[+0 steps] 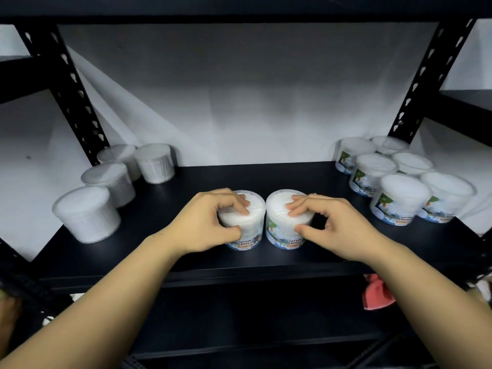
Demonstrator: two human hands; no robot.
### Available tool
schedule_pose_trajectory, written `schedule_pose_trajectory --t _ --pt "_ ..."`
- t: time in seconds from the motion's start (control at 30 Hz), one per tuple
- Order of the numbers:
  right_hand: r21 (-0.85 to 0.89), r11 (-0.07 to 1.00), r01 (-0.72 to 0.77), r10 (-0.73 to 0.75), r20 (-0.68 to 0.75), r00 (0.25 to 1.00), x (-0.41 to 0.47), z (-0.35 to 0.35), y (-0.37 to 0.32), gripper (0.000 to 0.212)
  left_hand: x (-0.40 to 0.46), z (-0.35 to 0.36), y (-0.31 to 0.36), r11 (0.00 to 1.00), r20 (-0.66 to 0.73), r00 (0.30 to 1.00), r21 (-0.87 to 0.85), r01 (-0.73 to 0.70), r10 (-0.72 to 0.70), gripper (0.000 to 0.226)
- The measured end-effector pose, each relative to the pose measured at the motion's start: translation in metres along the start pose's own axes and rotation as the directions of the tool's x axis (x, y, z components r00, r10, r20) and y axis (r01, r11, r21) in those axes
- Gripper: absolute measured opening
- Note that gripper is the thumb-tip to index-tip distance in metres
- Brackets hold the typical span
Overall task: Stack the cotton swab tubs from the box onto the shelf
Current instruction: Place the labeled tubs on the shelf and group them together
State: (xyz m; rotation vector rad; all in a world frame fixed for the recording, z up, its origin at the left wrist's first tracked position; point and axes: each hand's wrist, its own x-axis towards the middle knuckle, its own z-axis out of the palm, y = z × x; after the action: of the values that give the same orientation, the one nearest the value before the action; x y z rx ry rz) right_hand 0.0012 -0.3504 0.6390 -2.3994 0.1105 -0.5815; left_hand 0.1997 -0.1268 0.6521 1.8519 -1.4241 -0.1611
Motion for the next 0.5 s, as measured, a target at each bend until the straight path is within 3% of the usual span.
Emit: schedule_pose_trajectory --t 0.3,0.5 --pt "-0.083 0.997 -0.007 0.004 -0.04 0.999 -0.002 -0.002 0.0 0.028 0.004 0.005 -0.001 0.999 -0.022 0.999 0.036 -0.025 0.026 0.032" --pt "-0.251 0.968 -0.028 0.038 0.036 0.999 0.009 -0.02 0.006 0.027 0.027 0.004 -0.003 0.982 0.079 0.996 0.177 -0.059 0.046 0.033"
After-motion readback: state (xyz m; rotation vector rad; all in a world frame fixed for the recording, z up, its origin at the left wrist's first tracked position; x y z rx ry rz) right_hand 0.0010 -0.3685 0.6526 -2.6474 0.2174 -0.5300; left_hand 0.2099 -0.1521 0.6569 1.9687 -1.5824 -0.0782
